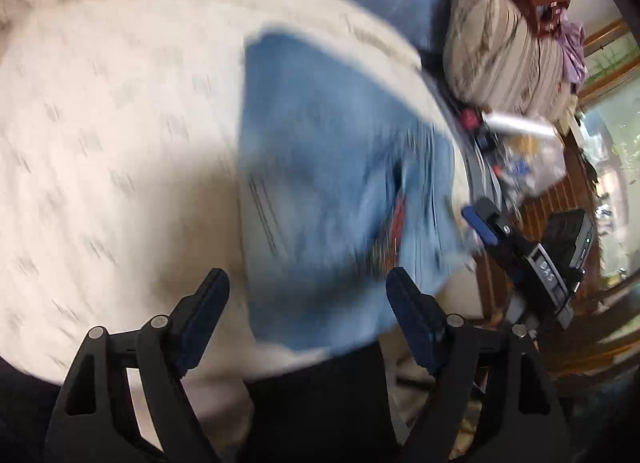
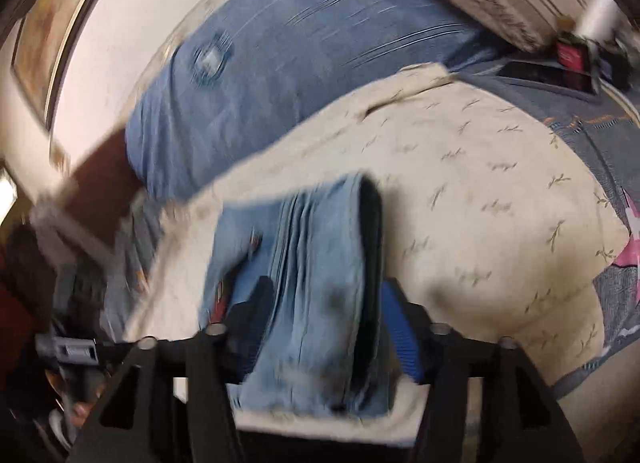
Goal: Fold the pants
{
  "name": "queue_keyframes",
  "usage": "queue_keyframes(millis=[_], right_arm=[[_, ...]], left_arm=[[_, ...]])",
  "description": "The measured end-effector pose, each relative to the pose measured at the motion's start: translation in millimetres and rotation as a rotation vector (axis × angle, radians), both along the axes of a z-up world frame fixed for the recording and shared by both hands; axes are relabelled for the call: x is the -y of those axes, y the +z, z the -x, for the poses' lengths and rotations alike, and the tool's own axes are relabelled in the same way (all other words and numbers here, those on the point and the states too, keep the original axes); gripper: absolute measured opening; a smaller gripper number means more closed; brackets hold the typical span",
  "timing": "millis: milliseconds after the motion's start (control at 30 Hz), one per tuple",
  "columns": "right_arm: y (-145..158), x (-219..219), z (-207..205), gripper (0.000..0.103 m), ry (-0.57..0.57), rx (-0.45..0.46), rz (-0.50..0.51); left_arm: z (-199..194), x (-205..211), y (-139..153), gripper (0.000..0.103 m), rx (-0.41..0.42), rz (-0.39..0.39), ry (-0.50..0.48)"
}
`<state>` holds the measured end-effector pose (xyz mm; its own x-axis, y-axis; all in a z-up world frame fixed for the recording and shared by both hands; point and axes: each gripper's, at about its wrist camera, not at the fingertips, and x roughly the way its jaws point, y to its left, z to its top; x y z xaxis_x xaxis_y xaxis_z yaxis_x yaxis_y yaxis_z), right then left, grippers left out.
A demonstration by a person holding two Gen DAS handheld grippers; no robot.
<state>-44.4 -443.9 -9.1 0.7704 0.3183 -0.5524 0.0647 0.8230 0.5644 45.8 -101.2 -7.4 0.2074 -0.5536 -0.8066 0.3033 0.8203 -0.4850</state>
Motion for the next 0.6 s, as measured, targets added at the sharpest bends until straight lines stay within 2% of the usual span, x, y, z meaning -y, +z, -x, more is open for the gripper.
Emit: queue_keyframes(millis=[100,200,233,267,300,333,367,400,433,500,533,567,600], right_arm=[[-8.3,4.5,-29.9,0.061,-0.006,-0.028,-0.047],[-18.5,3.5,-57.1,0.061,-0.003,-0.055,-0.08],[-24.3,4.1,-65.8,0.055,-0.006,-0.073,-0.086],[-26.0,1.5,-80.0,0.039,0.029,-0.074,-0.088],[-15.5,-5.8,-85.9,0.011,0.084,-0.037,-0.075],[0.8,-16.4,-85.9,0.01,0.106,0.015,-0.006],[0.8,-16.4,-85.9,0.01,0.106,0.015,-0.006],[10.7,-26.6,-84.7,0.009,0.128,0.053,0.063],[10.6,-34.6,-91.0,0.009,0.129,0.043,0.147],[2.7,-33.4,-98.4,0.009,0.119,0.008,0.166],[-14.2,-29.4,-106.9,0.01,0.1,-0.055,0.196],[-29.3,-24.3,-111.5,0.01,0.097,-0.093,0.19],[-39.3,-18.3,-110.7,0.01,0.093,-0.086,0.136]], left_arm=[[-38.9,13.0,2.7,0.082,0.023,-0.05,0.049],[-72.5,26.7,-6.5,0.082,-0.036,-0.042,0.09],[-82.6,32.8,-10.9,0.082,-0.069,-0.026,0.107],[-90.1,38.6,-14.7,0.079,-0.105,-0.008,0.121],[-94.0,45.4,-16.1,0.076,-0.144,0.028,0.124],[-96.7,48.6,-13.8,0.073,-0.156,0.058,0.118],[-99.8,54.3,-9.1,0.073,-0.133,0.052,0.121],[-101.0,62.0,-5.0,0.073,-0.082,0.012,0.132],[-103.5,66.7,-6.8,0.073,-0.062,-0.021,0.133],[-109.0,77.2,-21.0,0.073,-0.059,-0.095,0.132],[-110.8,78.6,-25.0,0.073,-0.054,-0.099,0.137],[-108.6,75.2,-24.9,0.073,-0.035,-0.101,0.145],[-105.2,75.8,-22.2,0.073,-0.008,-0.118,0.146]])
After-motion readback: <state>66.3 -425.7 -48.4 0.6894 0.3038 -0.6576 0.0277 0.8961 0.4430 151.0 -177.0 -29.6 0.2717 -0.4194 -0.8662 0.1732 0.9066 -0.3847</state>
